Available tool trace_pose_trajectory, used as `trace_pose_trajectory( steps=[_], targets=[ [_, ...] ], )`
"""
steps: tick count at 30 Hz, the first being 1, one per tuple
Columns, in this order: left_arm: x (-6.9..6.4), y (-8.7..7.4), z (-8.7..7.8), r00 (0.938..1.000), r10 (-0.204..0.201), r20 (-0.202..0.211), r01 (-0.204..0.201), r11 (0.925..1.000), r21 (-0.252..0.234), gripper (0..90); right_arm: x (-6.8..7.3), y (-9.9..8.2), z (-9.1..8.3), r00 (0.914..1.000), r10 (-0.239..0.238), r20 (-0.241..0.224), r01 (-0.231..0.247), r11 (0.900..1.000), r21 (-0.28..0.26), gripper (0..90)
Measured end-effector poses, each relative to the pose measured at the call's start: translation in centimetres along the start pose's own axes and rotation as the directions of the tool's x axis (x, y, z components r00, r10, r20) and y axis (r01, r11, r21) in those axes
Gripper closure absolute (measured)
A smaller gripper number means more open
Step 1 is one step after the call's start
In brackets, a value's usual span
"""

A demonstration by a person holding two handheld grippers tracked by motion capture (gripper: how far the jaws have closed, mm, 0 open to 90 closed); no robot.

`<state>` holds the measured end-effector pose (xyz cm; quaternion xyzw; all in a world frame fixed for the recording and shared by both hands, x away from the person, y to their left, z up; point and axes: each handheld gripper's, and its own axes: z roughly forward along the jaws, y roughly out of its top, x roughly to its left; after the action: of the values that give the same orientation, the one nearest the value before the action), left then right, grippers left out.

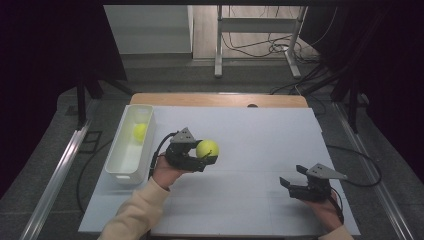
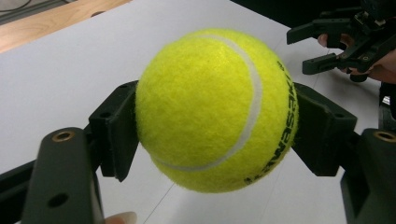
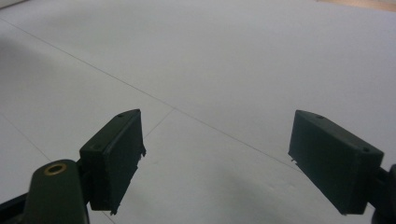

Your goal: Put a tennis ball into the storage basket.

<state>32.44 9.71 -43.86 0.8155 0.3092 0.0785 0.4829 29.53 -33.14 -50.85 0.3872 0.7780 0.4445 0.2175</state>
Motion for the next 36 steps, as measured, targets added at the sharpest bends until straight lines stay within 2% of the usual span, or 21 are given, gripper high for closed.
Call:
trace_pose_trajectory(
  steps=[8,23,26,36],
  targets=[
    [0.8,-0.5,-1.0,0.9993,-0.031,-0.019,0.031,0.9993,-0.02,25.6,-0.1,0.0,-0.1,1.0,0.003,0.003,-0.003,1.0,-0.003,18.2],
    [2.1,-0.9,-2.8,0.9964,-0.063,-0.056,0.06,0.9967,-0.055,25.6,-0.1,0.0,-0.1,1.0,0.002,0.006,-0.002,1.0,-0.003,18.3],
    [2.4,-0.9,-3.3,0.995,-0.078,-0.062,0.074,0.995,-0.068,25.6,0.0,0.0,-0.1,1.0,0.002,0.005,-0.002,1.0,-0.005,18.3],
    [3.0,-0.7,-4.9,0.9917,-0.093,-0.089,0.083,0.9906,-0.109,25.7,0.0,0.0,0.0,1.0,0.002,0.005,-0.002,1.0,-0.003,18.3]
  ],
)
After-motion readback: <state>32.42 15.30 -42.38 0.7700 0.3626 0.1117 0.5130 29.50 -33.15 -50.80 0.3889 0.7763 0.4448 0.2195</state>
